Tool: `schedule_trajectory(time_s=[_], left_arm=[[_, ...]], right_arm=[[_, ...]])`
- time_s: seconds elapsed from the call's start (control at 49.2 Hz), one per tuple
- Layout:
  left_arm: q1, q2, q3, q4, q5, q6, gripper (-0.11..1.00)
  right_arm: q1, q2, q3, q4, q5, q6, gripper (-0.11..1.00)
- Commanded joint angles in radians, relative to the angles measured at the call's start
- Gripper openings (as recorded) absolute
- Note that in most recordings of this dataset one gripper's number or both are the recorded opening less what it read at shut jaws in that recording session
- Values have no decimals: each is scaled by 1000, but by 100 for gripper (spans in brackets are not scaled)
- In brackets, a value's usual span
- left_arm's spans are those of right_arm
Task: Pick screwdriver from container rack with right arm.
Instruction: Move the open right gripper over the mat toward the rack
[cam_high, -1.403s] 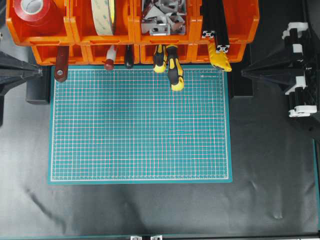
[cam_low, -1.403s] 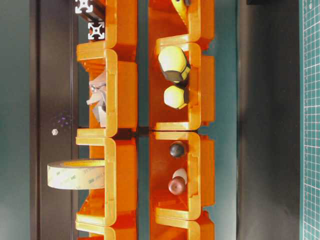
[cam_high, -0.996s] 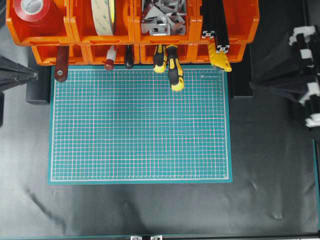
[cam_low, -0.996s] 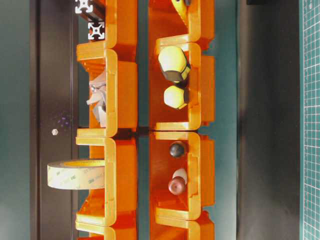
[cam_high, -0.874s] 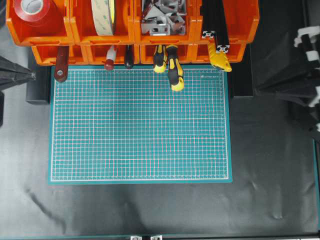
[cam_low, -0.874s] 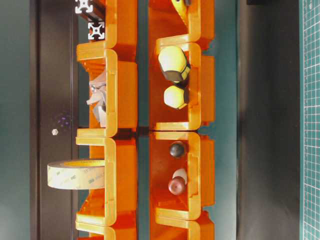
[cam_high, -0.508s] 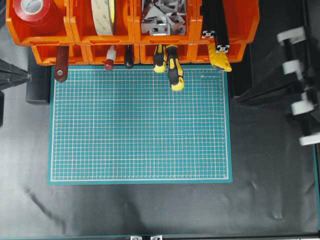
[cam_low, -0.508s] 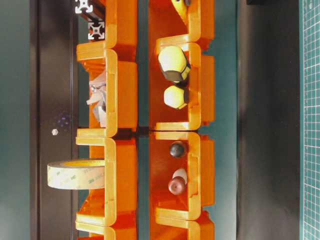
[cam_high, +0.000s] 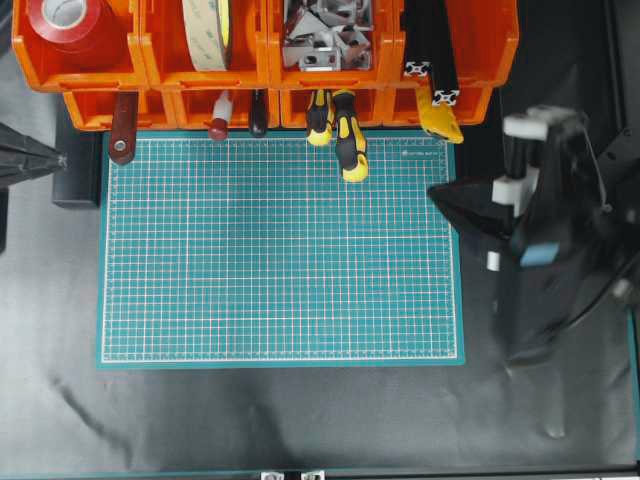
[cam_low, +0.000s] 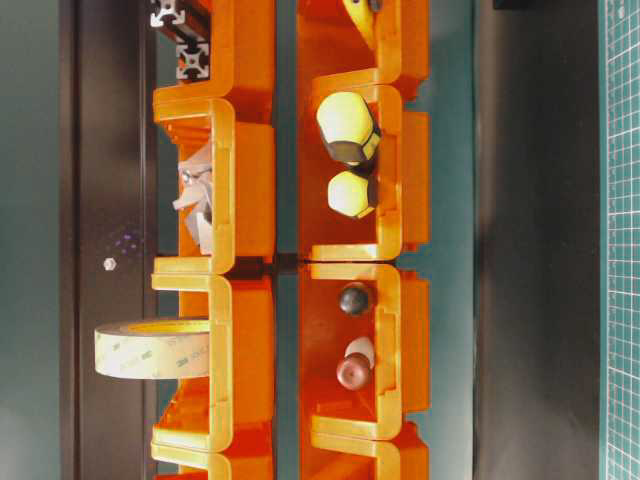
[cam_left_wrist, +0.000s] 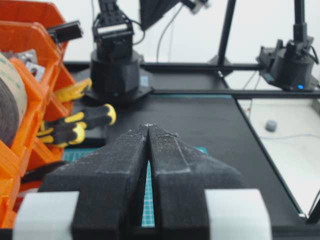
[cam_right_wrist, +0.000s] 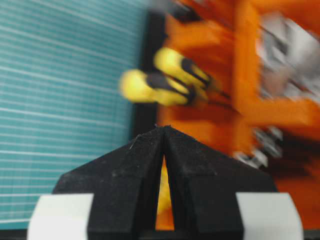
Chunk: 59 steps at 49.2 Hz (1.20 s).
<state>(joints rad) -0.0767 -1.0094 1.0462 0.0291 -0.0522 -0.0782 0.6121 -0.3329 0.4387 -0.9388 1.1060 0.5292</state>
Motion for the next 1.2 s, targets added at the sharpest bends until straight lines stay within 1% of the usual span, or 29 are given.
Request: schedule_trajectory(time_s=[0.0,0.061,0.122,0.203,0.407,0.569,0.63,0.671,0.732,0.813,0.915,0.976,1.037,1.179], left_arm=[[-5,15,-26,3,-6,-5,0],[-5,18,-26,3,-6,-5,0],[-5,18,-25,3,-6,-5,0],[-5,21,-26,3,-6,-5,0],[-6,21,-25,3,-5,-5,0],[-6,21,-23,3,-5,-5,0],[-6,23,-23,3,-2,-5,0],[-6,23,-23,3,-2,-5,0],[-9,28,-20,3,3,-5,0],[-17,43,-18,3,6,-5,0],[-18,60,-18,3,8,-5,0],[-18,63,-18,3,8,-5,0],[-18,63,-17,3,8,-6,0],[-18,61,-17,3,11,-25,0]], right_arm=[[91,63,-5,-186,161,126,2],[133,109,5,-247,207,176,2],[158,156,8,-272,241,202,2],[164,210,3,-273,265,206,2],[164,299,-6,-296,255,202,2],[153,314,11,-298,192,199,2],[141,316,17,-296,160,196,4],[133,318,18,-296,137,190,9],[120,321,18,-296,100,176,20],[97,330,18,-296,64,156,40],[63,341,18,-296,51,160,69],[48,350,25,-298,57,160,81],[28,359,34,-298,60,160,85],[-17,385,49,-301,55,160,83]])
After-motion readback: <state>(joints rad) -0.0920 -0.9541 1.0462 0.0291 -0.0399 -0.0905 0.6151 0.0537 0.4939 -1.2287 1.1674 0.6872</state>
